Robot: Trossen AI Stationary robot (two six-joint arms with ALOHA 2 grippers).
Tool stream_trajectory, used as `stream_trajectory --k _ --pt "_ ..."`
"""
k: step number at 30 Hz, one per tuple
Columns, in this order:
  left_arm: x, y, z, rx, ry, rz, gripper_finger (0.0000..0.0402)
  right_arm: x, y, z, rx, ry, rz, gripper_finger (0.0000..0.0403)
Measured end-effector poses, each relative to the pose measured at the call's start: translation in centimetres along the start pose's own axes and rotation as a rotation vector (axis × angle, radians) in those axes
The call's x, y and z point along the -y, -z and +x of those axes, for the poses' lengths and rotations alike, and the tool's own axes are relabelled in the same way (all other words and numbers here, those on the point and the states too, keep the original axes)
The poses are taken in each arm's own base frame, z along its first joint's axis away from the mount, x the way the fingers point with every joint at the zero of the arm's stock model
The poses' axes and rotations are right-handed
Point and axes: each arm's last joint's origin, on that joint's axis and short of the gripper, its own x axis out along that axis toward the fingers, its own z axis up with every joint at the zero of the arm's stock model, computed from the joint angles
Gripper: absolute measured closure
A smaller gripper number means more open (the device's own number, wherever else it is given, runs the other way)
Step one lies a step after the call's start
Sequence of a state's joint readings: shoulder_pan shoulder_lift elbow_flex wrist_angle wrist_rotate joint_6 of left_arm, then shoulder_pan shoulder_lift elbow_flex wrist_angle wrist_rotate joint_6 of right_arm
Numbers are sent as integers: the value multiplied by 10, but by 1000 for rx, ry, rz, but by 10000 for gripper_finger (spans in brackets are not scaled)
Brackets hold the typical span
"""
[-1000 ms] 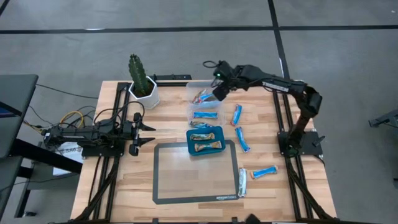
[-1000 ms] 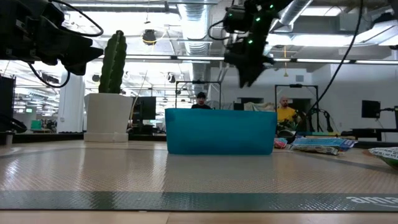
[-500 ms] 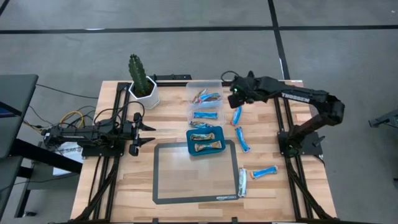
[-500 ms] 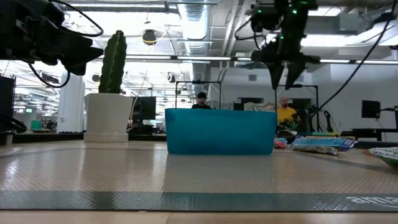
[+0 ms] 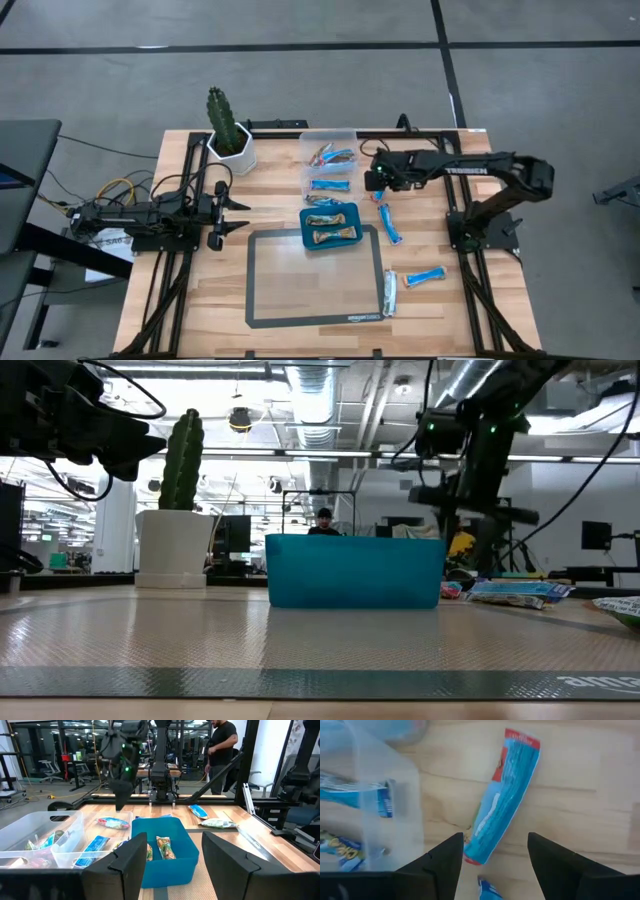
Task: Pick and place Granola Bars by type
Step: Put the red granola bar into the top transparent bin
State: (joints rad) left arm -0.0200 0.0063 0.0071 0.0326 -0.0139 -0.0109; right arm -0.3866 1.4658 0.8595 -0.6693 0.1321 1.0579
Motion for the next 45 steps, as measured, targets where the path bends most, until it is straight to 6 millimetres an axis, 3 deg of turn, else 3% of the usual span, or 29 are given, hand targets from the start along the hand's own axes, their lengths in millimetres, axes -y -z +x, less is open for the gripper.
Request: stream_trajectory --k 10,16,28,33,45 --pt "0 0 0 -1 1 0 219 -7 -2 45 -30 54 8 186" --pt "0 0 0 0 1 0 219 -10 -4 57 -47 39 -3 193" --pt "0 0 0 0 2 0 219 -11 -5 58 -40 28 -1 290" --pt "0 0 0 0 2 0 219 -11 -5 57 -40 26 -1 312" --pt "0 0 0 -1 2 0 219 -10 -15 20 139 -21 -45 327"
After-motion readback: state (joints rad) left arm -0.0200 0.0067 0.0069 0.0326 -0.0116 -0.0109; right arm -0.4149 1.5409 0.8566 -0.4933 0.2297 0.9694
